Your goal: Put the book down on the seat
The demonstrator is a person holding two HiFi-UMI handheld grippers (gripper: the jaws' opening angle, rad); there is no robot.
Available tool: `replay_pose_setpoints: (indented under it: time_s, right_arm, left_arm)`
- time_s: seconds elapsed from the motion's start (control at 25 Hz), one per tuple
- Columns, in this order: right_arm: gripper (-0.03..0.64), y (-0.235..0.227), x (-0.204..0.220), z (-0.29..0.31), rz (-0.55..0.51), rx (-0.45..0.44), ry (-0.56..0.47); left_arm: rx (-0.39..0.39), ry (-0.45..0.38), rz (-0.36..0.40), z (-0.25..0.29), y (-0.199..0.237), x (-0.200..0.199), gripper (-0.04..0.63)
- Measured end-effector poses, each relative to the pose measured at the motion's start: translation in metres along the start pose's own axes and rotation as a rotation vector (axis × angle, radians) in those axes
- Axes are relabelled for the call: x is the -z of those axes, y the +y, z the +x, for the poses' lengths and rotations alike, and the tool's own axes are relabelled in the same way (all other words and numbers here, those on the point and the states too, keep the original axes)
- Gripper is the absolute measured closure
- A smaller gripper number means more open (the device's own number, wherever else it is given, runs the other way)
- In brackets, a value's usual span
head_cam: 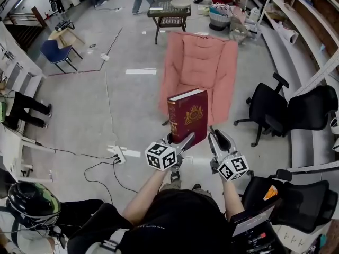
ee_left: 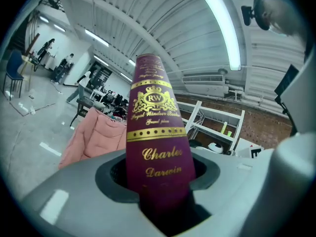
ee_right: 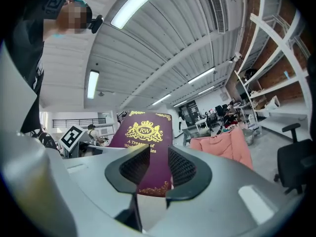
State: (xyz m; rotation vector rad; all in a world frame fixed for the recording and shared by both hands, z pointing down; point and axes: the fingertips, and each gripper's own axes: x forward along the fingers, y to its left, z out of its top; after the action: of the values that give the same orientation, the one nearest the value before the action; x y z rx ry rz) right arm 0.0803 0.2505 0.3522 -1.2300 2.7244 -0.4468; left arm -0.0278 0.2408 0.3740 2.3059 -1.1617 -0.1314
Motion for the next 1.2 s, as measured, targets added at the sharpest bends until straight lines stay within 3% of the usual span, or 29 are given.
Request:
replay_pose_setpoints:
  time_s: [0.12, 0.32, 0.6, 0.8, 1.2]
  right_arm:
    - [0.486, 0.006, 0.001, 0.025, 0.037, -0.008, -0.015]
    - [0.486, -0.010, 0.005, 0.048, 0.051, -0.008, 0.003]
    - [0.486, -0.082, -0.001, 0.096, 0.145, -0.024, -0.014]
    - [0.486, -0.137, -0.007, 0.130, 0.199, -0.055, 0.002]
    - [0.469, -0.229, -0.026, 0.180, 0.188, -0.144, 0.052]
  left_arm:
    - [0.011, -0.018, -0.070, 0.003, 0.029, -0.019, 0.360]
    - [0.003, 0.025, -0.051, 0.028, 0.050, -0.023, 0.359]
    - [0.049, -0.024, -0.140, 0.090, 0.067, -0.045, 0.357]
    - [-0.054, 0.009, -0.110, 0.141, 0.088, -0.062, 0.357]
    - [-0.093, 0.027, -0.084, 0.230, 0.098, -0.080, 0.356]
